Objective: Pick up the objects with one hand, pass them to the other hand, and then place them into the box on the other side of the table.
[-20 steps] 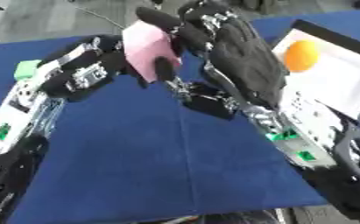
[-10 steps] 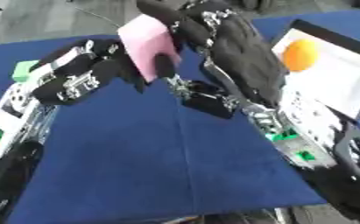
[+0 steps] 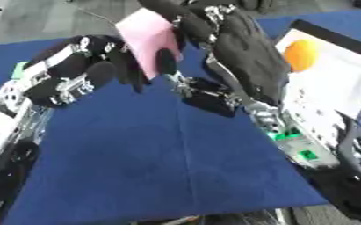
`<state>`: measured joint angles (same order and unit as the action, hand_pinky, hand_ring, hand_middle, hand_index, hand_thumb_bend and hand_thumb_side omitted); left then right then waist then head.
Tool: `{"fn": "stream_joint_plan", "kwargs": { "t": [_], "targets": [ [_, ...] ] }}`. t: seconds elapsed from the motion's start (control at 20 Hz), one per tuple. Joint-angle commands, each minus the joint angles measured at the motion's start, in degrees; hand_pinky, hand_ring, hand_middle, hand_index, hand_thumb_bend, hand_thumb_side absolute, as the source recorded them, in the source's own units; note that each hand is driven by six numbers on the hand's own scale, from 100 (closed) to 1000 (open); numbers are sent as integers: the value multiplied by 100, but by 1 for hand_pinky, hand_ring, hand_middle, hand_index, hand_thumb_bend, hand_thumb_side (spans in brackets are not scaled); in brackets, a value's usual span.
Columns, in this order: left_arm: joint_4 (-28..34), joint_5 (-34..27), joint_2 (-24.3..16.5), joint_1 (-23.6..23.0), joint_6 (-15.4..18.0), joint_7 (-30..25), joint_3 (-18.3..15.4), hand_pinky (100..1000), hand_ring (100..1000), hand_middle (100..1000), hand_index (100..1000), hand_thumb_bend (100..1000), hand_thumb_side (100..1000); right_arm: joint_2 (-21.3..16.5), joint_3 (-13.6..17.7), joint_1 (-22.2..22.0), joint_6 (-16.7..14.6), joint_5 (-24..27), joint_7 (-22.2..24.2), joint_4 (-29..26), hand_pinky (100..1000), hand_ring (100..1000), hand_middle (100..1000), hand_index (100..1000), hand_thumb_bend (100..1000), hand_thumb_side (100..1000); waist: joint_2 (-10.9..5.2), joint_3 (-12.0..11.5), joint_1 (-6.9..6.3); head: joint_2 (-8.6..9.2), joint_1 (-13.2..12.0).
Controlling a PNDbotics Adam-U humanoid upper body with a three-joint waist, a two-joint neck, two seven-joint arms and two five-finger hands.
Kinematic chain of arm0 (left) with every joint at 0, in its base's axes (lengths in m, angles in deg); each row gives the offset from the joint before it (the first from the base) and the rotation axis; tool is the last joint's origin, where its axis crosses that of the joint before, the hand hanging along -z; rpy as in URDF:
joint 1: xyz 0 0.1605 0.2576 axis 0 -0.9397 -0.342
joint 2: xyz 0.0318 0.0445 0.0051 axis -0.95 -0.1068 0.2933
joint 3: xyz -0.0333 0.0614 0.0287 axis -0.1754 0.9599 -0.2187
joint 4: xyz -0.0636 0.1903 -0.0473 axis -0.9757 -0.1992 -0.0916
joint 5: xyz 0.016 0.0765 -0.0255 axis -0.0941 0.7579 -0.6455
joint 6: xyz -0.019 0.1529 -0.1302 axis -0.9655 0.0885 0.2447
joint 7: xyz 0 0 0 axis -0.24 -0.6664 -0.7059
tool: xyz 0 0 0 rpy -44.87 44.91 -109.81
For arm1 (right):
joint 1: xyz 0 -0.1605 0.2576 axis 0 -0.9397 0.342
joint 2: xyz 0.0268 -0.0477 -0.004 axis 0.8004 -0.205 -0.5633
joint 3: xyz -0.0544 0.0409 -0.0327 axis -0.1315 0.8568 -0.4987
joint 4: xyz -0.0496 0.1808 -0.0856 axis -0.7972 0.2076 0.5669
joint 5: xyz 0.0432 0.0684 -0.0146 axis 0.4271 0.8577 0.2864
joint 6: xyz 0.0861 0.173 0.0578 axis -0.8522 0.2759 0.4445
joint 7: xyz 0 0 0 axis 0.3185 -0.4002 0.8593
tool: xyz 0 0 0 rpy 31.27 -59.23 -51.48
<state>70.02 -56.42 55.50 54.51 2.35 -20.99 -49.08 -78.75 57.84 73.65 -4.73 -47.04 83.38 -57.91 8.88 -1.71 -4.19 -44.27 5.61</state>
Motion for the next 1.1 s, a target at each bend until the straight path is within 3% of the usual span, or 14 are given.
{"fn": "stream_joint_plan", "kwargs": {
  "t": [0.05, 0.2, 0.5, 0.8, 1.1],
  "targets": [
    [490, -65, 74, 223, 85, -89, 148, 733, 547, 502, 545, 100, 443, 11, -69, 87, -87, -82, 224, 92, 744, 646, 336, 942, 317, 100, -94, 1, 5, 15, -22],
    [528, -72, 46, 243, 112, -97, 151, 733, 548, 502, 545, 100, 440, 10, -52, 99, -217, -165, 409, 92, 753, 649, 335, 939, 332, 100, -101, 4, 5, 15, -26],
    [607, -18, -14, 285, 185, -128, 176, 734, 552, 504, 546, 100, 417, 22, -47, 99, -336, -130, 724, 92, 741, 641, 341, 945, 266, 100, -105, 9, 6, 15, -55],
    [540, 243, 27, 212, 262, -253, 314, 735, 553, 504, 545, 100, 418, 25, -89, 54, -320, 129, 1022, 92, 720, 632, 343, 966, 100, 100, -87, 16, 10, 15, -76],
    [487, 302, 107, 195, 259, -380, 411, 736, 554, 505, 546, 100, 426, 24, -101, 36, -298, 354, 1051, 92, 708, 624, 364, 990, 100, 100, -79, 17, 14, 15, -74]
  ]
}}
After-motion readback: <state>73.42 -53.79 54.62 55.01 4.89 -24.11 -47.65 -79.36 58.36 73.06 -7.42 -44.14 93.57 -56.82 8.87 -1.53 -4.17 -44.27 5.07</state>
